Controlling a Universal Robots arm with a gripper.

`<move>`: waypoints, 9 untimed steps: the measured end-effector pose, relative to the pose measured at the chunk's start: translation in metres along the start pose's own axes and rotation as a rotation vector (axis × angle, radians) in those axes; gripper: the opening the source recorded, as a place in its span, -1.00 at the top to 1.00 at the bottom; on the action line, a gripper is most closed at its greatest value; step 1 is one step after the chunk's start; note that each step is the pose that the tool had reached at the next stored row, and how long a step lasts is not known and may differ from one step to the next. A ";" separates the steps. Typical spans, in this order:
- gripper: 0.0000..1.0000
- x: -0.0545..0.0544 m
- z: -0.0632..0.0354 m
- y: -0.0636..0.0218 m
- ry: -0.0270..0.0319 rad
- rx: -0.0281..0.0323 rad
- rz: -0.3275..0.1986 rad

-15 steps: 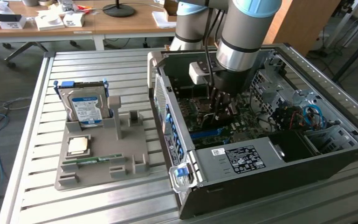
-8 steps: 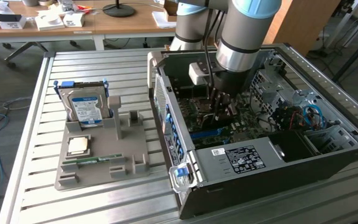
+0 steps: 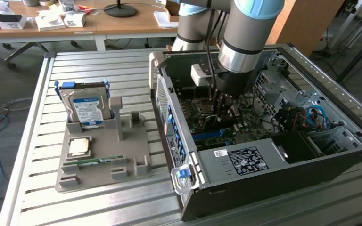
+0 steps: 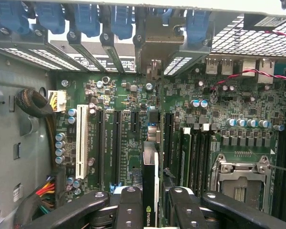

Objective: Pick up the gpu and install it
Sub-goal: 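Insert the gpu into the slot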

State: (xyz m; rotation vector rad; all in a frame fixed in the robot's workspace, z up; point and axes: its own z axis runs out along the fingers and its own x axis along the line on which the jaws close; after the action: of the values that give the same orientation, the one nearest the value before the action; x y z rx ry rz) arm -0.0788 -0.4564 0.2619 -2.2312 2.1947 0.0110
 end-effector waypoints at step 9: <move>0.48 0.000 0.0020 0.0006 0.0001 0.0006 0.000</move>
State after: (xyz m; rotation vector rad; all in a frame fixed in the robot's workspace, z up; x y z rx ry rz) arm -0.0794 -0.4564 0.2599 -2.2310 2.1945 0.0102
